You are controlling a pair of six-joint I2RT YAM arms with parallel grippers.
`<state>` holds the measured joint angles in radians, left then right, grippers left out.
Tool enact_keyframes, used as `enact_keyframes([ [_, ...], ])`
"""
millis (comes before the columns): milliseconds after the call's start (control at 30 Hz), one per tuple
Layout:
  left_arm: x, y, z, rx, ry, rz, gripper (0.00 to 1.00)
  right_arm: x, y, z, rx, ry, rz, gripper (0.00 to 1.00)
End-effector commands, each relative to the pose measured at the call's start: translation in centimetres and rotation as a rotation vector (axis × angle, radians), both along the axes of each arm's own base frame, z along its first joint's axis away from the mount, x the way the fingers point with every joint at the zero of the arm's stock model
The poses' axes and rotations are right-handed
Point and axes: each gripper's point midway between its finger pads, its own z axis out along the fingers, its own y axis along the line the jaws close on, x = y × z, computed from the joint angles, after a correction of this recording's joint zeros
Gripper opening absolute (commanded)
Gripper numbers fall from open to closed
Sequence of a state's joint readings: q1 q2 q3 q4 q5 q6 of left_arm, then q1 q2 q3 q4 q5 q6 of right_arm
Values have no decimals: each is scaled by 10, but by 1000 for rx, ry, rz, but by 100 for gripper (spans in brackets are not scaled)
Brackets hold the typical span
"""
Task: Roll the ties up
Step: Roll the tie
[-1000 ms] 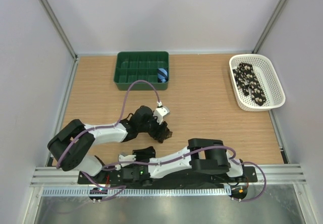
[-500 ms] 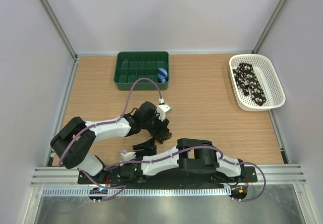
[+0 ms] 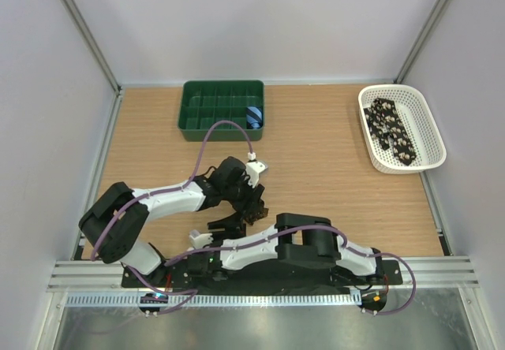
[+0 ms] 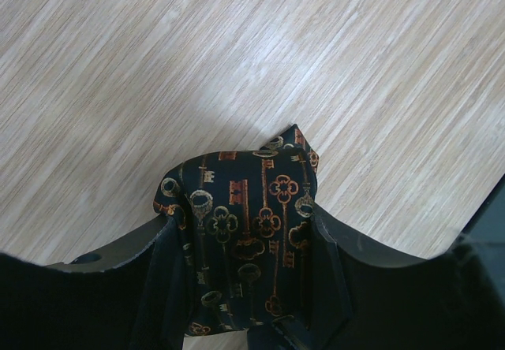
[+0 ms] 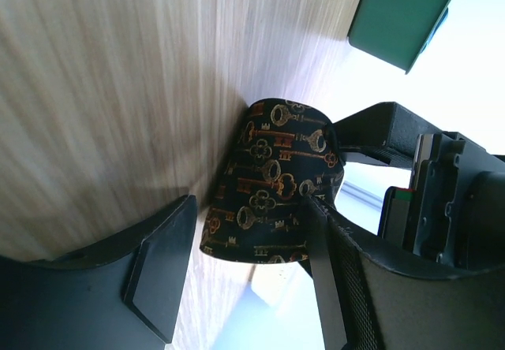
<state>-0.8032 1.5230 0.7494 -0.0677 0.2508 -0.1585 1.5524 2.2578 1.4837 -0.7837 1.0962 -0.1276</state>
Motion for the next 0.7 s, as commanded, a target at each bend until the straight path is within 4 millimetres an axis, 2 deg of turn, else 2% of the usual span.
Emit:
enact_keyframes([
  [0, -3, -4, 8, -10, 19, 2, 53, 6, -1, -19, 6, 48, -32, 65],
  [333, 0, -5, 11, -1, 17, 3, 52, -18, 24, 0, 23, -23, 83, 66],
  [567, 0, -5, 12, 1, 16, 1, 52, -15, 26, 3, 21, -65, 82, 78],
  [667, 0, -4, 13, 0, 16, 5, 52, -8, 21, -2, 9, -61, 56, 78],
])
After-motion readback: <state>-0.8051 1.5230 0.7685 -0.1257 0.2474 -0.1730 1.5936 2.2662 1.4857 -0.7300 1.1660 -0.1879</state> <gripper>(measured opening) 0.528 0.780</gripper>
